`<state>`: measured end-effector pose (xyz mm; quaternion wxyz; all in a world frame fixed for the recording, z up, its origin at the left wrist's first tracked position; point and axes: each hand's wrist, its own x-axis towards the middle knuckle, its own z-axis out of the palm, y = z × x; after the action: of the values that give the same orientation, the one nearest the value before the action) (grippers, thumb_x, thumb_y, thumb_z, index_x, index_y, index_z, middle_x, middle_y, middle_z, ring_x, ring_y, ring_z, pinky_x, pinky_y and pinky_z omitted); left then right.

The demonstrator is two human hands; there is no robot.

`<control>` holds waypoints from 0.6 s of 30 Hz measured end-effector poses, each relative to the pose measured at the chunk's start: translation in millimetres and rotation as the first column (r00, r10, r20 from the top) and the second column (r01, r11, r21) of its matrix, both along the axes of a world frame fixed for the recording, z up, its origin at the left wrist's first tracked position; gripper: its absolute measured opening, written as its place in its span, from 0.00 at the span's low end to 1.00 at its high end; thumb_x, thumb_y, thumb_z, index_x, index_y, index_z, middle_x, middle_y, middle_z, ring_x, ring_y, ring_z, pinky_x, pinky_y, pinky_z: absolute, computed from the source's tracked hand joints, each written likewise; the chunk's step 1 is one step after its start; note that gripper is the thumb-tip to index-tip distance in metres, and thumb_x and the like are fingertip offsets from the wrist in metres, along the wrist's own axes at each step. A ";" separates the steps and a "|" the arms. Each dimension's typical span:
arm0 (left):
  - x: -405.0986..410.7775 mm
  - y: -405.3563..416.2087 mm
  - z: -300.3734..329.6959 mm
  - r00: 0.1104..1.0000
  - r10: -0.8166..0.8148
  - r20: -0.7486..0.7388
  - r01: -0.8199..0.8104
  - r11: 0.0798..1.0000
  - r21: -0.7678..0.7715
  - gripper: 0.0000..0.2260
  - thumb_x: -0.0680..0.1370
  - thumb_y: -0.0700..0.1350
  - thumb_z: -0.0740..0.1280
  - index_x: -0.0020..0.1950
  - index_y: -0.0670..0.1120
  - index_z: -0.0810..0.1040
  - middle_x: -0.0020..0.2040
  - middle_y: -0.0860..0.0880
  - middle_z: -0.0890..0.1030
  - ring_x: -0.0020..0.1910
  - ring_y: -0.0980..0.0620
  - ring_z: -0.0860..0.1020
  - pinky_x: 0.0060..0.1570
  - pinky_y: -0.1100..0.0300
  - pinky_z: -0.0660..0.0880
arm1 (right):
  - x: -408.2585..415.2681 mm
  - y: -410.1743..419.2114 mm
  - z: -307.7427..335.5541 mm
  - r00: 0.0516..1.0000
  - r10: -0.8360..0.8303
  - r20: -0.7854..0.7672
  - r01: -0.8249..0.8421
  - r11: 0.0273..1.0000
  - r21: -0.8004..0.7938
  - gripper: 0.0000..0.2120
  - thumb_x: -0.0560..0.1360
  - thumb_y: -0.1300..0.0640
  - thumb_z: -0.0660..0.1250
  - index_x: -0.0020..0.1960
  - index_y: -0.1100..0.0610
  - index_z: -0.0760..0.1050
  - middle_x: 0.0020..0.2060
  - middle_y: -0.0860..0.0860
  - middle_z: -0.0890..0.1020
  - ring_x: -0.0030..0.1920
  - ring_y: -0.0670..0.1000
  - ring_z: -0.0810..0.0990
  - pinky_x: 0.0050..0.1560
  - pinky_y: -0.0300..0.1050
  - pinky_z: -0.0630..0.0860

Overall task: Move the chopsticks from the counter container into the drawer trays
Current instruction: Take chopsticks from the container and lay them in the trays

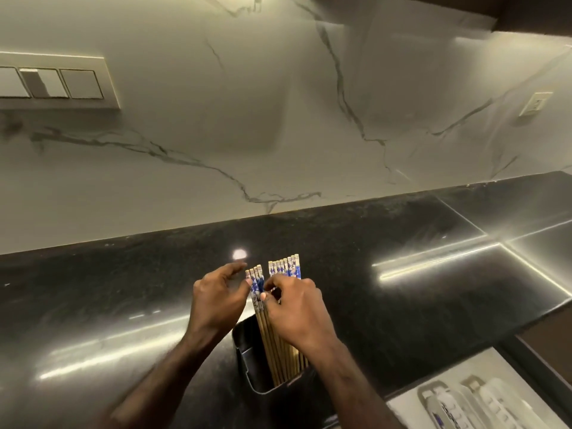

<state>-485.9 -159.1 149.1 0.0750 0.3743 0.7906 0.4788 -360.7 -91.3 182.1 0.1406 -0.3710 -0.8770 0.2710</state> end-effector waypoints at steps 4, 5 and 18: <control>5.3 5.1 -7.8 0.994 -0.041 0.104 0.039 0.999 0.017 0.15 0.71 0.40 0.74 0.57 0.47 0.82 0.48 0.54 0.85 0.46 0.60 0.83 0.51 0.64 0.80 | -2.5 1.8 -10.1 1.000 -0.007 0.024 0.007 1.000 -0.013 0.10 0.76 0.52 0.65 0.56 0.50 0.78 0.48 0.49 0.85 0.48 0.49 0.84 0.52 0.50 0.82; 6.7 6.1 -9.0 0.990 -0.048 0.131 0.044 0.999 0.029 0.15 0.71 0.39 0.75 0.57 0.47 0.82 0.47 0.55 0.85 0.45 0.61 0.83 0.50 0.66 0.79 | -2.5 2.1 -12.7 1.000 -0.005 0.024 0.005 1.000 -0.015 0.10 0.76 0.52 0.65 0.56 0.50 0.78 0.48 0.49 0.85 0.48 0.48 0.83 0.52 0.49 0.81; 4.8 10.9 -14.8 0.944 -0.099 0.316 0.070 0.992 0.102 0.16 0.69 0.38 0.76 0.55 0.48 0.82 0.41 0.52 0.86 0.40 0.60 0.84 0.44 0.64 0.81 | -1.8 4.0 -22.8 0.998 -0.065 0.026 0.066 0.996 -0.053 0.10 0.77 0.52 0.66 0.58 0.49 0.78 0.50 0.48 0.84 0.49 0.47 0.83 0.50 0.47 0.82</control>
<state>-481.1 -148.2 134.3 0.2058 0.3282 0.7288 0.5645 -362.5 -87.3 159.3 0.1285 -0.4065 -0.8584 0.2853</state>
